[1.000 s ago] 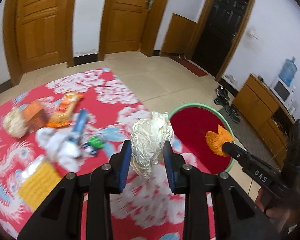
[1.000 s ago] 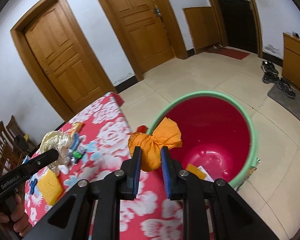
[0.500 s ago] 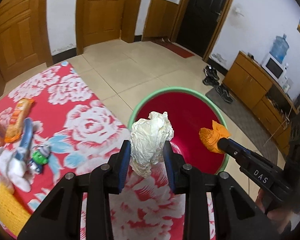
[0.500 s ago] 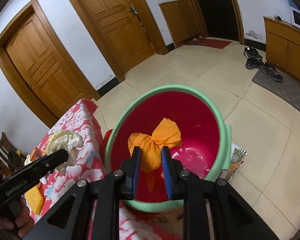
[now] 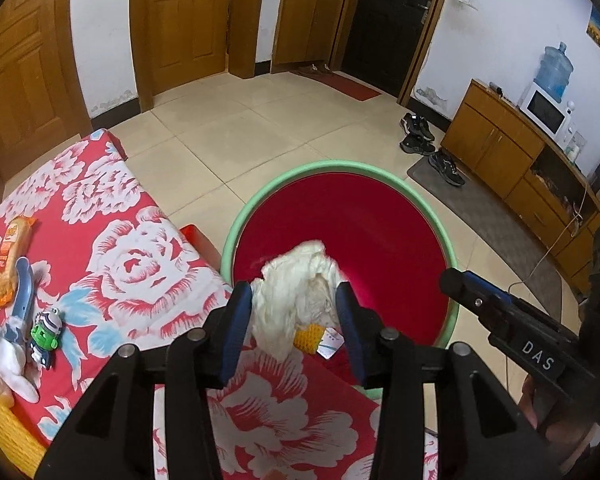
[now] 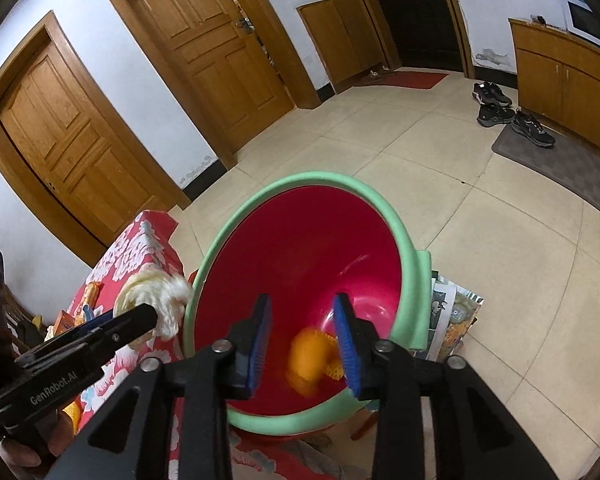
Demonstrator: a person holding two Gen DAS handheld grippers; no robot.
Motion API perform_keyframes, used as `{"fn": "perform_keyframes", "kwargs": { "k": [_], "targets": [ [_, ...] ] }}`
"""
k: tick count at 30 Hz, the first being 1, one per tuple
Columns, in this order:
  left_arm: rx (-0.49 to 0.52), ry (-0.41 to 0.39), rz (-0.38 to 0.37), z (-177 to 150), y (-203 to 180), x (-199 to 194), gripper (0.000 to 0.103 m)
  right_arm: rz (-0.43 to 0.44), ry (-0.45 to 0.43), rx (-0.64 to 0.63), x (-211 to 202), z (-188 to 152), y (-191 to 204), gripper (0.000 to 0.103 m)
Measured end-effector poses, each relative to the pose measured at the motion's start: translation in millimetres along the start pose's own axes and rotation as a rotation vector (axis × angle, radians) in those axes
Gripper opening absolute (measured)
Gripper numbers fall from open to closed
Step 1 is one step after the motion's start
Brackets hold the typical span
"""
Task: Collect trash
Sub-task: 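Lower the white paper into the red bucket and open the left tool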
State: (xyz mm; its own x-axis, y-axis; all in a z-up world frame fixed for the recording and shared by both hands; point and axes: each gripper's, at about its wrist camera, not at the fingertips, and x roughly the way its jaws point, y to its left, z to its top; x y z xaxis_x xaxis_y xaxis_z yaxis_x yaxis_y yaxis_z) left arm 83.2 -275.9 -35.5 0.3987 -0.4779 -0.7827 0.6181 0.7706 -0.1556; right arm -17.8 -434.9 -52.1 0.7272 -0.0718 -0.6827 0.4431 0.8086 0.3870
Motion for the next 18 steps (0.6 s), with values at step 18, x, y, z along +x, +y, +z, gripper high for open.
{"fn": "perform_keyframes", "kwargs": {
  "k": [18],
  "targets": [
    [-0.106, -0.05, 0.05, -12.8, 29.3, -44.6, 0.044, 0.051, -0.01, -0.039, -20.2, -2.3, 21.7, 0.054]
  ]
}}
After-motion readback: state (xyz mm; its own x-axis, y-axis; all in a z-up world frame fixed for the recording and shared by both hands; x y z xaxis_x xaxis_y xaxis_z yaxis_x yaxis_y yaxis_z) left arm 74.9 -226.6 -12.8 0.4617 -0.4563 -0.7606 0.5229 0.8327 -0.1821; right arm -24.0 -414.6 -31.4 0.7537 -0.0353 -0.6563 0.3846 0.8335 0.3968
